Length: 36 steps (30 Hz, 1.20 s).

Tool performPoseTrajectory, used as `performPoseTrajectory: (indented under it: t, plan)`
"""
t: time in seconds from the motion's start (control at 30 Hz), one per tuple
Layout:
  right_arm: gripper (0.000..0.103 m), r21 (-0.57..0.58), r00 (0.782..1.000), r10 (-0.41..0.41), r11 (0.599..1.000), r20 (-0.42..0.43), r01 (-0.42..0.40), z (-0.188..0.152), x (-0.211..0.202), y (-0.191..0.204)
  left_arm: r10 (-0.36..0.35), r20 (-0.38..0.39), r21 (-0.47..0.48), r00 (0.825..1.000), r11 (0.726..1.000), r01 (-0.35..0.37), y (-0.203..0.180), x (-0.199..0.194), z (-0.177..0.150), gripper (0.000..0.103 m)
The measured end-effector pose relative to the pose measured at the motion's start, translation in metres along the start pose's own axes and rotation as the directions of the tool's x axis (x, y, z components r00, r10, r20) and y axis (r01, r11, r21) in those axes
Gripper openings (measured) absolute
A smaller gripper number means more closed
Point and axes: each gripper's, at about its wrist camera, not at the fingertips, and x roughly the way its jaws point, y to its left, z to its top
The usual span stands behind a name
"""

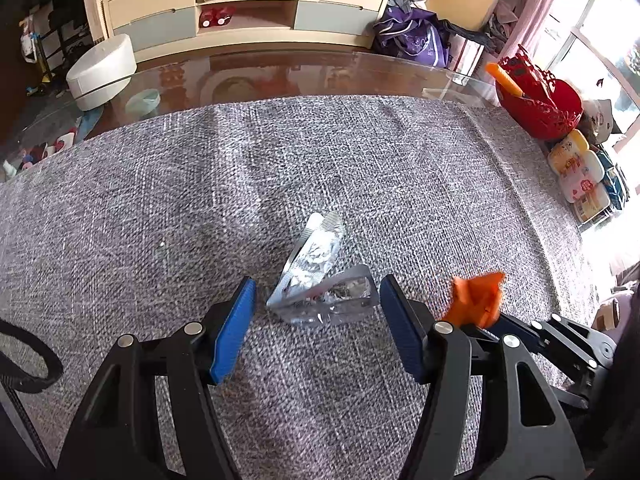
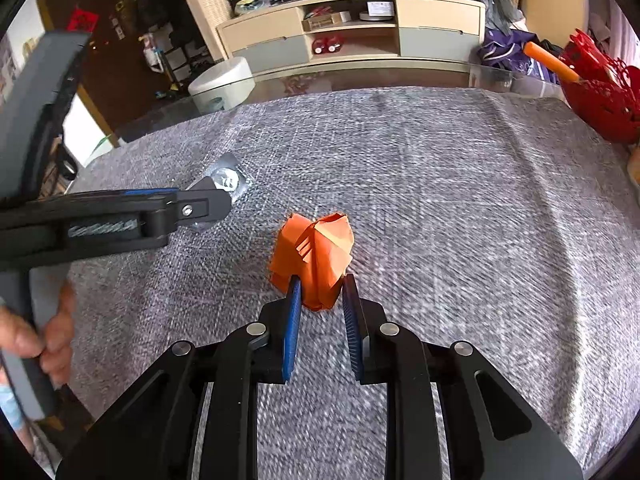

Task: Collect trash
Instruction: 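Grasp the orange item with the right tool while the left tool grasps the silver packet, then lower the orange item and silver packet into the black bin and open both tools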

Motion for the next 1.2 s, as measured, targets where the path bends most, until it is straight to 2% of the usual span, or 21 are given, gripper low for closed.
performPoseTrajectory:
  t: [0.23, 0.5, 0.63, 0.73, 0.93, 1.2]
  plan:
    - [0.022, 0.032, 1.0, -0.001, 1.0, -0.005, 0.001, -0.009, -0.012, -0.016, 0.005, -0.004, -0.005, 1.0, 1.0, -0.005, 0.002, 0.013, 0.01, 0.069]
    - [0.022, 0.047, 1.0, 0.005, 0.999, -0.013, -0.004, -0.007, -0.004, -0.022, 0.053, 0.002, 0.039, 0.999, 0.998, -0.053, -0.007, 0.026, 0.008, 0.068]
    - [0.022, 0.049, 1.0, 0.008, 0.999, -0.01, -0.007, -0.006, -0.004, -0.022, 0.143, 0.03, 0.089, 0.989, 0.985, -0.145, -0.017, 0.024, 0.0, 0.047]
    - [0.022, 0.045, 1.0, 0.009, 0.999, 0.004, -0.009, -0.007, -0.012, -0.022, 0.136, 0.015, 0.089, 0.991, 0.987, -0.137, -0.017, 0.018, -0.008, 0.046]
    - [0.022, 0.029, 0.999, 0.016, 0.999, 0.035, -0.017, -0.016, -0.043, -0.013, 0.12, 0.013, 0.052, 0.993, 0.991, -0.121, -0.007, -0.02, -0.034, 0.046]
    - [0.022, 0.026, 0.996, 0.002, 1.0, 0.085, -0.004, -0.039, -0.097, 0.004, 0.104, 0.095, -0.013, 0.99, 0.995, -0.103, -0.011, -0.114, -0.088, 0.046]
